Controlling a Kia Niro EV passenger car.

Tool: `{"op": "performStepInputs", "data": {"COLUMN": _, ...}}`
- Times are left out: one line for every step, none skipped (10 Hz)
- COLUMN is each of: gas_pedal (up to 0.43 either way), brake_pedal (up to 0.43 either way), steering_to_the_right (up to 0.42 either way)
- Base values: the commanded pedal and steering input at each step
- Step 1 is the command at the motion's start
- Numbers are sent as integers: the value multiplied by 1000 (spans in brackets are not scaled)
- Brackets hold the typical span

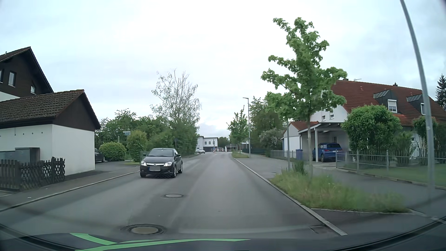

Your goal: Follow the waypoints while adhering to traffic rules and regulations

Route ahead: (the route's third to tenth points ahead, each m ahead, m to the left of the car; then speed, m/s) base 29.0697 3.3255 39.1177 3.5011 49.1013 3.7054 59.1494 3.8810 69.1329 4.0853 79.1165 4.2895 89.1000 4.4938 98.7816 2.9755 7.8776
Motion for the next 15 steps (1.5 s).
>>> {"op": "performStepInputs", "data": {"gas_pedal": 67, "brake_pedal": 0, "steering_to_the_right": -3}}
{"op": "performStepInputs", "data": {"gas_pedal": 59, "brake_pedal": 0, "steering_to_the_right": -3}}
{"op": "performStepInputs", "data": {"gas_pedal": 59, "brake_pedal": 0, "steering_to_the_right": -2}}
{"op": "performStepInputs", "data": {"gas_pedal": 59, "brake_pedal": 0, "steering_to_the_right": -1}}
{"op": "performStepInputs", "data": {"gas_pedal": 59, "brake_pedal": 0, "steering_to_the_right": 0}}
{"op": "performStepInputs", "data": {"gas_pedal": 59, "brake_pedal": 0, "steering_to_the_right": 0}}
{"op": "performStepInputs", "data": {"gas_pedal": 59, "brake_pedal": 0, "steering_to_the_right": 0}}
{"op": "performStepInputs", "data": {"gas_pedal": 59, "brake_pedal": 0, "steering_to_the_right": 0}}
{"op": "performStepInputs", "data": {"gas_pedal": 59, "brake_pedal": 0, "steering_to_the_right": 0}}
{"op": "performStepInputs", "data": {"gas_pedal": 59, "brake_pedal": 0, "steering_to_the_right": 0}}
{"op": "performStepInputs", "data": {"gas_pedal": 67, "brake_pedal": 0, "steering_to_the_right": 0}}
{"op": "performStepInputs", "data": {"gas_pedal": 67, "brake_pedal": 0, "steering_to_the_right": 1}}
{"op": "performStepInputs", "data": {"gas_pedal": 67, "brake_pedal": 0, "steering_to_the_right": 1}}
{"op": "performStepInputs", "data": {"gas_pedal": 79, "brake_pedal": 0, "steering_to_the_right": 3}}
{"op": "performStepInputs", "data": {"gas_pedal": 79, "brake_pedal": 0, "steering_to_the_right": 4}}
